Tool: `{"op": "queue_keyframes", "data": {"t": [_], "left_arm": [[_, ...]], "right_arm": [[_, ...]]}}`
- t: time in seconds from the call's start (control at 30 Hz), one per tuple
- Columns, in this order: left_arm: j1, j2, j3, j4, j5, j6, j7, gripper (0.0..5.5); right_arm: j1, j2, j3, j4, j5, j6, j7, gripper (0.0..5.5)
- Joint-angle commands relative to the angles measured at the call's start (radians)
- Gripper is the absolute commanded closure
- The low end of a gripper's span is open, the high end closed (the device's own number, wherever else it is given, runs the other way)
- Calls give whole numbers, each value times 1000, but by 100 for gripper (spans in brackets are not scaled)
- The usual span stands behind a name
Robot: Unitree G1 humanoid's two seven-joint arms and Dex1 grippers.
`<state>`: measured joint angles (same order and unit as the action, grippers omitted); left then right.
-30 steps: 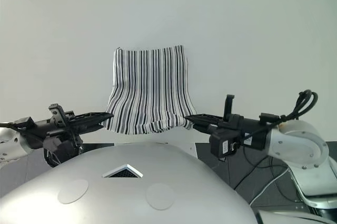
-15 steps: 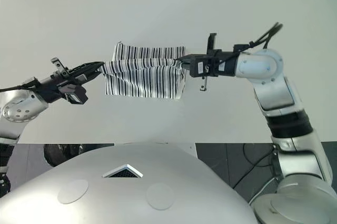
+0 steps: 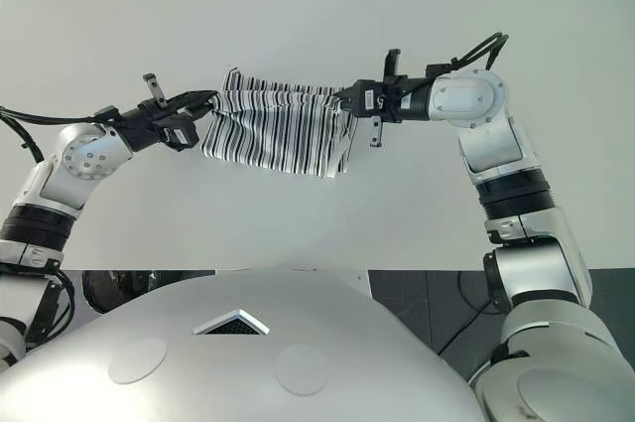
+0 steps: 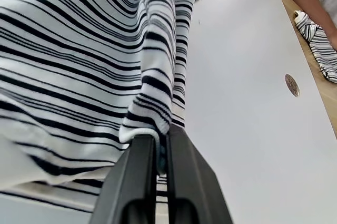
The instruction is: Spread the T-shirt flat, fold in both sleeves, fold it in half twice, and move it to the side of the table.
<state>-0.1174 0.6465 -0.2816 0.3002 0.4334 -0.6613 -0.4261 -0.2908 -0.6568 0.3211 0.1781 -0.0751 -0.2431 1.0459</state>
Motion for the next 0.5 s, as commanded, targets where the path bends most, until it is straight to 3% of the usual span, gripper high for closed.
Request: {"op": "queue_keyframes", "data": {"t": [0.03,0.23,0.43,0.5], "left_arm": [[-36,-17,-33,57,-3,2,-28,459],[-62,-54,-6,102,-19,22,39,366],[-110,-123,149,100,-209,106,106,266],[-111,-144,202,63,-302,137,100,258]], "right_arm": [[-7,26,1,7,10,18,-9,489],[17,64,-13,49,15,21,-41,382],[-20,104,-72,216,-28,52,-202,272],[-26,104,-77,276,-53,56,-253,235]]}}
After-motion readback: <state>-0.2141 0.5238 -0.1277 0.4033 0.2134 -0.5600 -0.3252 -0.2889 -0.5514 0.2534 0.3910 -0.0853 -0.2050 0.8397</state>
